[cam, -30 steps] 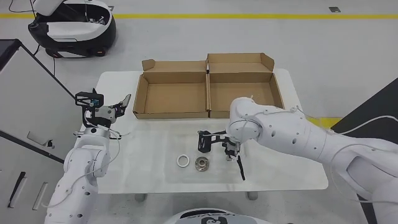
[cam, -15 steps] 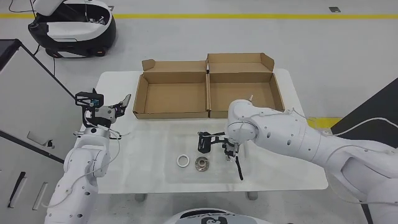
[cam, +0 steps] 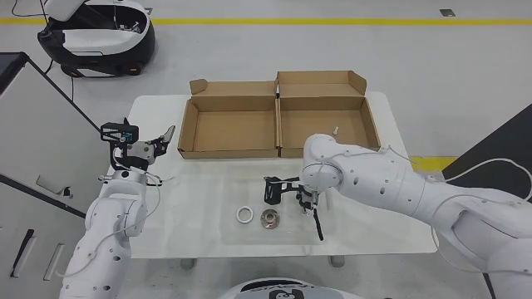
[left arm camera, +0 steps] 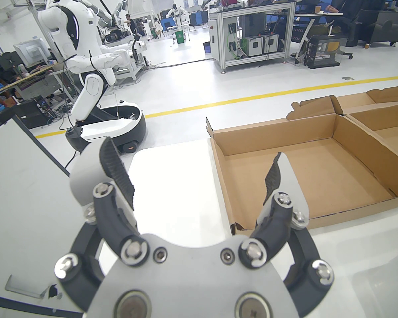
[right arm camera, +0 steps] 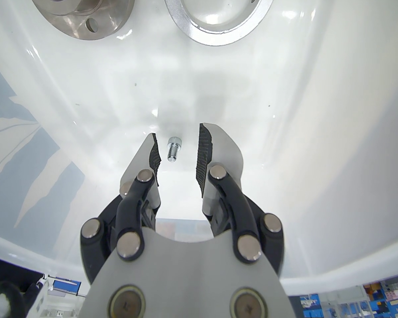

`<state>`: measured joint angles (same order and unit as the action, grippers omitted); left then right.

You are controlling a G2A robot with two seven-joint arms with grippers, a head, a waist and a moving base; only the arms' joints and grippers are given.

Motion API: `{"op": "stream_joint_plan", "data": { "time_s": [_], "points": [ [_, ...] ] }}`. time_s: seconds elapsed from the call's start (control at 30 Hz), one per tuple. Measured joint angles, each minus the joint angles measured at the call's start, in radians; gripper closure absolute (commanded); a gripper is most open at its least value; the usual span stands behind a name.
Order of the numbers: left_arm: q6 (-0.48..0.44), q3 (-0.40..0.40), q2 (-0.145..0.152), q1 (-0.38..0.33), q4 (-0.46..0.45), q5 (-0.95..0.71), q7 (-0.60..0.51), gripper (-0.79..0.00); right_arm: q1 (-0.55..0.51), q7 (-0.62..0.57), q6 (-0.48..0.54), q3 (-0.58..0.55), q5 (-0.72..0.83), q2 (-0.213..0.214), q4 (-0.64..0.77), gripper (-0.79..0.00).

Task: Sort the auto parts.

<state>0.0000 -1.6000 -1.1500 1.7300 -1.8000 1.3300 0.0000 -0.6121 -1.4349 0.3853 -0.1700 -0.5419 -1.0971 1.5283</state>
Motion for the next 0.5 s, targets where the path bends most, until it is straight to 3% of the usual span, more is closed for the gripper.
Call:
{"op": "stream_joint_plan", "data": {
  "time_s": [0.27, 0.3, 0.37, 0.5],
  "points": [
    [0.000, 0.000, 0.000, 0.000, 0.000, 0.000, 0.000, -0.785, -0.004, 0.002, 0.002, 0.000, -0.004, -0.006, -0.018, -0.203],
    [0.000, 0.000, 0.000, 0.000, 0.000, 0.000, 0.000, -0.785, -0.005, 0.002, 0.002, 0.000, -0.004, -0.006, -0.020, -0.185],
    [0.000, 0.000, 0.000, 0.000, 0.000, 0.000, 0.000, -0.785, -0.005, 0.002, 0.002, 0.000, -0.004, -0.007, -0.023, 0.000],
    [0.000, 0.000, 0.000, 0.000, 0.000, 0.000, 0.000, -0.785, -0.002, 0.002, 0.002, 0.000, 0.000, -0.008, -0.028, 0.000]
  ]
}}
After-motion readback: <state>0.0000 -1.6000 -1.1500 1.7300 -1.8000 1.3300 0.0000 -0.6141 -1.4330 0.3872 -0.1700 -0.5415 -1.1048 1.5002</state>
